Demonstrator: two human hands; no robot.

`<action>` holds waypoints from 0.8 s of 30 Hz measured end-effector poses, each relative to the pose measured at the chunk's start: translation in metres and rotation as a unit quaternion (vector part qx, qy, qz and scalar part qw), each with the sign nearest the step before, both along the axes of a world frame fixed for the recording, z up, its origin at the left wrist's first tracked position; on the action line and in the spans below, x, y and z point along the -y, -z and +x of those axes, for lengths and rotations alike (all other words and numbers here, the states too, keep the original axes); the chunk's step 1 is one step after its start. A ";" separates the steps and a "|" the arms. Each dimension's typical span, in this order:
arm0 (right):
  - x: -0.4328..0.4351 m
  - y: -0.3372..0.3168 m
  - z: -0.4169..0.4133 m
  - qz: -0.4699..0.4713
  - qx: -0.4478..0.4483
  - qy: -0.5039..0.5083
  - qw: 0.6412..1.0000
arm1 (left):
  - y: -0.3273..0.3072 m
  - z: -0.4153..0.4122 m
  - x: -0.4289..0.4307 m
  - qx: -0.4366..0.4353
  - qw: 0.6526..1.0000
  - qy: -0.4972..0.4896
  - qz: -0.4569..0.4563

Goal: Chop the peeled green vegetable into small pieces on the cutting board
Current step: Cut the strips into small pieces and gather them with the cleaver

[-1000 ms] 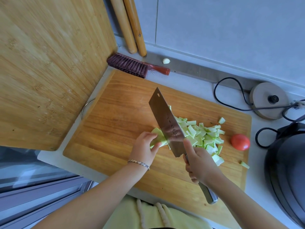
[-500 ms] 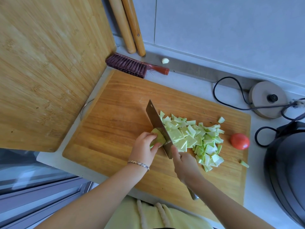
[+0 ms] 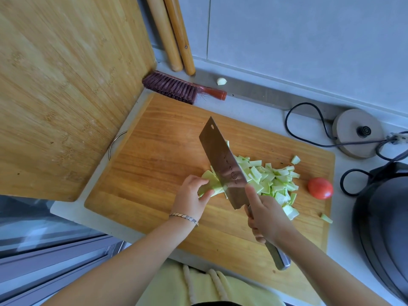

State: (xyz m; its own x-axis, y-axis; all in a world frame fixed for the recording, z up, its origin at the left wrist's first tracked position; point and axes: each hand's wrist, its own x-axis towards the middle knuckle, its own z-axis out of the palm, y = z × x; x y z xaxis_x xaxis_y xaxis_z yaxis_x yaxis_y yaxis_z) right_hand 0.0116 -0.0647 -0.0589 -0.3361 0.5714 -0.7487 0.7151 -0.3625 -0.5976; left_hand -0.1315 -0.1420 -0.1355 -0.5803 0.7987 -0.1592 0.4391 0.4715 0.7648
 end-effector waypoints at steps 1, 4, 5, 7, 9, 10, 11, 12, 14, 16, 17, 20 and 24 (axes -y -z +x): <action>0.001 -0.001 0.000 0.005 0.003 -0.006 1.000 | 0.001 0.000 0.000 -0.002 1.000 0.000 0.000; 0.003 -0.004 0.000 0.011 0.002 -0.008 1.000 | 0.001 0.001 0.000 -0.003 1.000 0.000 0.003; 0.003 -0.005 0.000 0.009 0.000 -0.007 1.000 | 0.001 0.002 0.000 -0.005 1.000 0.001 0.004; 0.003 -0.006 -0.001 0.008 -0.001 -0.008 1.000 | 0.002 0.002 0.000 -0.008 1.000 0.002 0.004; 0.003 -0.006 -0.001 0.011 0.001 -0.010 1.000 | 0.003 0.001 0.000 -0.010 1.000 0.004 0.005; 0.004 -0.005 -0.001 0.013 0.004 -0.010 1.000 | 0.003 0.001 0.000 -0.011 1.000 0.005 0.006; 0.004 -0.004 -0.002 0.013 0.008 -0.012 1.000 | 0.003 0.001 -0.001 -0.013 1.000 0.005 0.007; 0.004 -0.004 -0.002 0.014 0.012 -0.015 1.000 | 0.003 0.001 -0.001 -0.015 1.000 0.005 0.008; 0.005 -0.002 -0.003 0.021 0.019 -0.024 0.999 | 0.002 0.002 0.000 -0.017 1.000 0.007 0.008; 0.005 -0.001 -0.003 0.029 0.022 -0.029 0.999 | 0.003 0.002 0.000 -0.019 1.000 0.009 0.010; 0.006 0.000 -0.002 0.031 0.023 -0.028 0.999 | 0.003 0.002 0.000 -0.019 1.000 0.009 0.011; 0.012 0.006 0.006 0.030 0.041 -0.034 0.998 | 0.003 0.002 0.000 -0.017 1.000 0.006 0.011; 0.023 0.026 0.011 0.046 0.065 -0.040 0.996 | 0.003 0.002 -0.001 -0.016 1.000 0.009 0.008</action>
State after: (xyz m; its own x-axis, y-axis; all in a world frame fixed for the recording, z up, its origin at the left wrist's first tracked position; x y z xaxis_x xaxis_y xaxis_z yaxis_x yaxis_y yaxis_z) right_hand 0.0229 -0.0876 -0.0849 -0.2875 0.6146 -0.7346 0.8130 -0.2488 -0.5264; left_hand -0.1291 -0.1407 -0.1381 -0.5711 0.8107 -0.1287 0.4707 0.4519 0.7578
